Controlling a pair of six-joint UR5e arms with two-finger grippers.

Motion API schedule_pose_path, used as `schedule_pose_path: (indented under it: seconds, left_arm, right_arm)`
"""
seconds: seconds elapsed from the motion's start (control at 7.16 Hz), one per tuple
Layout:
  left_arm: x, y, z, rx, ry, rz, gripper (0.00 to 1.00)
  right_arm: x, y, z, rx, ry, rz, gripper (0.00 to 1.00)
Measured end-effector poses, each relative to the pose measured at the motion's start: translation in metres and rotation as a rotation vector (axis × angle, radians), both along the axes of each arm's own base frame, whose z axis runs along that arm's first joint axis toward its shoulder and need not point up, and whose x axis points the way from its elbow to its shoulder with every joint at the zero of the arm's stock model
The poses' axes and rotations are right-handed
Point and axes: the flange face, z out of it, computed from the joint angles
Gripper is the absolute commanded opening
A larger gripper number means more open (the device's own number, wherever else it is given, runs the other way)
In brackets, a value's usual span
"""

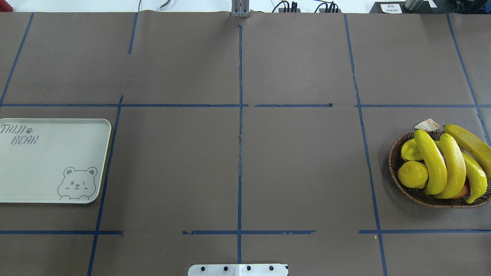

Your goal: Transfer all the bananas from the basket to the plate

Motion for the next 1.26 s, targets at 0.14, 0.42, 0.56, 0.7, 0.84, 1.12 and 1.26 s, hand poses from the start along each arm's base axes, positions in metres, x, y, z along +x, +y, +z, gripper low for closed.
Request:
schedule_pose_path:
  seconds: [0.14, 0.42, 0.56, 0.7, 0.84, 1.12, 1.26]
  left_arm:
    - [0.0, 0.0, 0.0, -0.001, 0.0, 0.0, 1.0]
    - [0.001, 0.0, 0.003, -0.007, 0.001, 0.002, 1.0]
    - [0.001, 0.0, 0.005, -0.01, 0.002, 0.003, 1.0]
    - [0.001, 0.001, 0.006, -0.013, 0.002, 0.003, 1.0]
    - [0.001, 0.001, 0.007, -0.015, 0.002, 0.003, 1.0]
    - [0.001, 0.001, 0.007, -0.015, 0.002, 0.003, 1.0]
    - [0.001, 0.001, 0.007, -0.016, 0.002, 0.003, 1.0]
  right_arm:
    - [0.0, -0.001, -0.002, 0.009, 0.001, -0.001, 1.0]
    - [-0.002, -0.006, -0.014, 0.083, -0.001, -0.006, 1.0]
    - [-0.01, -0.01, -0.022, 0.139, -0.023, -0.024, 0.99]
    - [-0.03, -0.017, -0.037, 0.197, -0.056, -0.067, 0.96]
    - [-0.057, -0.025, -0.056, 0.247, -0.079, -0.117, 0.98]
    - [-0.101, -0.025, -0.084, 0.284, -0.109, -0.162, 0.99]
    - [-0.116, -0.018, -0.082, 0.281, -0.098, -0.179, 0.98]
